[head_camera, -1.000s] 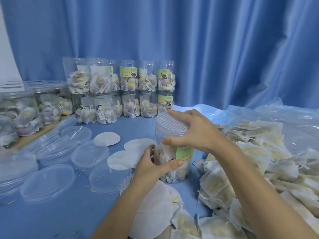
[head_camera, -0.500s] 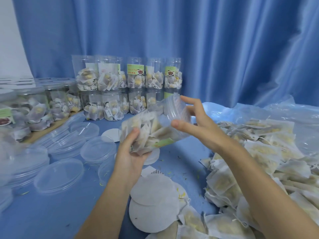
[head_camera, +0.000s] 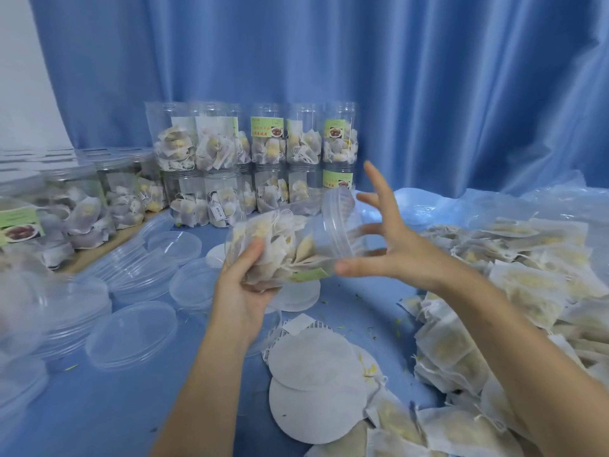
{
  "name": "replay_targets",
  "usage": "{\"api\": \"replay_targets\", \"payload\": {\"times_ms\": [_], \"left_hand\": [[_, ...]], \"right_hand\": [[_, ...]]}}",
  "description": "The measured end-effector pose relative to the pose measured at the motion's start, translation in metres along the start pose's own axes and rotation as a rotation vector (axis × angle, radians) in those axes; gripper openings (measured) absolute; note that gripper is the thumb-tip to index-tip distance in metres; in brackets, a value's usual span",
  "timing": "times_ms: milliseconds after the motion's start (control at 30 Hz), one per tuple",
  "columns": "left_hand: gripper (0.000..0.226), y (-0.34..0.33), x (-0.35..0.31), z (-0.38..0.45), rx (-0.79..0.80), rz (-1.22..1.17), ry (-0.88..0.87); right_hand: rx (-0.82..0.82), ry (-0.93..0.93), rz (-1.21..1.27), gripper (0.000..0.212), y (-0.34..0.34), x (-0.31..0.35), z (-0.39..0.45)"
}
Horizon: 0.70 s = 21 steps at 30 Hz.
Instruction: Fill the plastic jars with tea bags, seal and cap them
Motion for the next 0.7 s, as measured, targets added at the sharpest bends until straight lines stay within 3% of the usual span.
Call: {"api": "replay_targets", "payload": {"times_ms": [100,267,400,500,633,700], "left_hand": [[0.063,0.006,0.0,0.0,-0.035,0.002,0.031],[0.072,0.009,-0.005,-0.003,-0.1,-0.034,-0.049],[0.078,0.006,-0.003,-0.003,-0.134,0.033,-0.029],[0.087,0.005,0.005,-0.009,-0.178,0.213,0.027],[0.092,0.004,-0.009,-0.015,-0.33,0.57,-0.151],[0.066,0.003,-0.026,-0.02,-0.438,0.829,-0.392]], "right_hand": [[-0.066,0.196,-0.182,0.102,0.001,0.012,-0.001],[-0.167,0.137,-0.303,0.101,0.006,0.011,-0.002],[-0.242,0.008,-0.043,0.118,0.006,0.0,0.0],[-0.177,-0.091,0.177,0.137,-0.006,-0.008,-0.001],[-0.182,-0.087,0.345,0.093,-0.009,-0.008,-0.002],[-0.254,-0.105,0.342,0.09,-0.006,-0.011,-0.003]]}}
Point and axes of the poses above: each hand's wrist, its own z-axis towards the middle knuckle, its own y-axis out of the back of the hand, x = y × z, the point moved 7 cm from there along z, towards the middle knuckle, and after that the axes turned 12 degrees about -x, right-handed, at the moved point
